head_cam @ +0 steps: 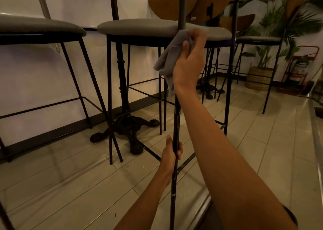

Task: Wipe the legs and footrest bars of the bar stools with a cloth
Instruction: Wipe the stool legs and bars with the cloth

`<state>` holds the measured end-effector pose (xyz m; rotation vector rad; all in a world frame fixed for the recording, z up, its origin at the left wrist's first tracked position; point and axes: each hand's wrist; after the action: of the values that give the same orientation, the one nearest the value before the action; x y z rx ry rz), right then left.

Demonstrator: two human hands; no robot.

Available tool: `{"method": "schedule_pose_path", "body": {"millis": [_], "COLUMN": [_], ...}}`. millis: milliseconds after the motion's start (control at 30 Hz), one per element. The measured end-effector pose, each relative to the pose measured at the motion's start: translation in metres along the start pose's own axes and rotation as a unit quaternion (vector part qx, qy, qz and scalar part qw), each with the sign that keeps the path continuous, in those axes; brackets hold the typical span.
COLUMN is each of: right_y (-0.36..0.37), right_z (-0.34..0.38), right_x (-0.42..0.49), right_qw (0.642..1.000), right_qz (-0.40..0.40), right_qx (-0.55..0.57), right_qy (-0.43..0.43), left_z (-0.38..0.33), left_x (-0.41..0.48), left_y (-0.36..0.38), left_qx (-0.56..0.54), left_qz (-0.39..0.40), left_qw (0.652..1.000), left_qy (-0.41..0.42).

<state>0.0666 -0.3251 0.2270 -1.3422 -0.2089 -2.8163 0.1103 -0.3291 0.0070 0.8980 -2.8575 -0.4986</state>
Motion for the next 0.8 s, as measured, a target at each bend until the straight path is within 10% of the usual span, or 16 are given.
{"method": "schedule_pose_path", "body": {"millis": [800], "right_y": [-0.004], "right_z": [-0.018], "right_x": [-0.015], "right_qw": [0.996], "right_qz": [0.089], "right_qx": [-0.017], "right_qy": [-0.015], "left_z": [-0.008], "left_x": [-0.008], "left_y": [0.004], "left_qx": [0.034], "left_qz": [-0.01], "left_qw": [0.999], "left_qy": [0.027]}}
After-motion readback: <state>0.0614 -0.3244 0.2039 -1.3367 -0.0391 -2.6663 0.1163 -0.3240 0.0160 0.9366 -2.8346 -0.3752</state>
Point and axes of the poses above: each hand's wrist, its own x-axis towards the middle knuckle, its own y-axis out of the palm, z = x × y, and after that the axes turned 8 degrees about -x, right-handed
